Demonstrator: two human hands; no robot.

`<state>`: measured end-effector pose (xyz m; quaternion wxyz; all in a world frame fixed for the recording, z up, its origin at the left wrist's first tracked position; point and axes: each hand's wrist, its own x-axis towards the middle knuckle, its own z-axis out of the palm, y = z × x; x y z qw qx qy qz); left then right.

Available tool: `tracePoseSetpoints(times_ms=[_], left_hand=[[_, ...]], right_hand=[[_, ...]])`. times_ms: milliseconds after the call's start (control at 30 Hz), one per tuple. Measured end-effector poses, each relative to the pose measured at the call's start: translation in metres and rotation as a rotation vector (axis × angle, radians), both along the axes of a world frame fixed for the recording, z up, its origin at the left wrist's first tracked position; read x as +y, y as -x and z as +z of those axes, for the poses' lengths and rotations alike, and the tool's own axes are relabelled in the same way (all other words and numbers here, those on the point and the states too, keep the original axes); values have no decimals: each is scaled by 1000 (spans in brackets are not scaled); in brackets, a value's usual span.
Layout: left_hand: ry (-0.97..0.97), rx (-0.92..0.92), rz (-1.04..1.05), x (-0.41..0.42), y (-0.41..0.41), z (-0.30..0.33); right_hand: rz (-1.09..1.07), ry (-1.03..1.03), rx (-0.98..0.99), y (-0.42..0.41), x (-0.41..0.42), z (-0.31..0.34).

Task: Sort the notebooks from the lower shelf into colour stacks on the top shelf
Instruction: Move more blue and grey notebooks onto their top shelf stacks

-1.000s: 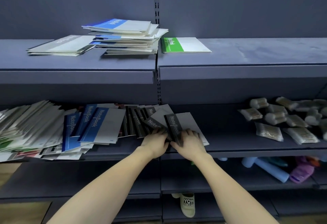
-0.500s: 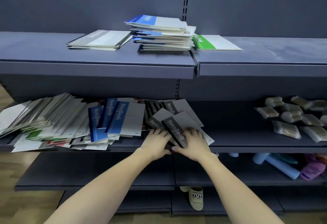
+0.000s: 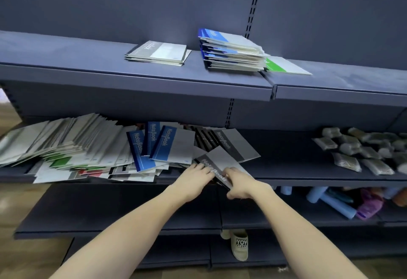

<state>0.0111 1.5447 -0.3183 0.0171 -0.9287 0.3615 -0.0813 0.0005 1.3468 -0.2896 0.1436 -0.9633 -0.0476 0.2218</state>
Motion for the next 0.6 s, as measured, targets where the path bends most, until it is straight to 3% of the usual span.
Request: tracePoseSetpoints(times_ms=[233,600], left_hand=[[141,-22,-2,12,-1,55],[241,-448,-123,64,-8,180]], right_hand=[[-12,63,-114,5,19,76],[21,-44,-270,21,51,225]])
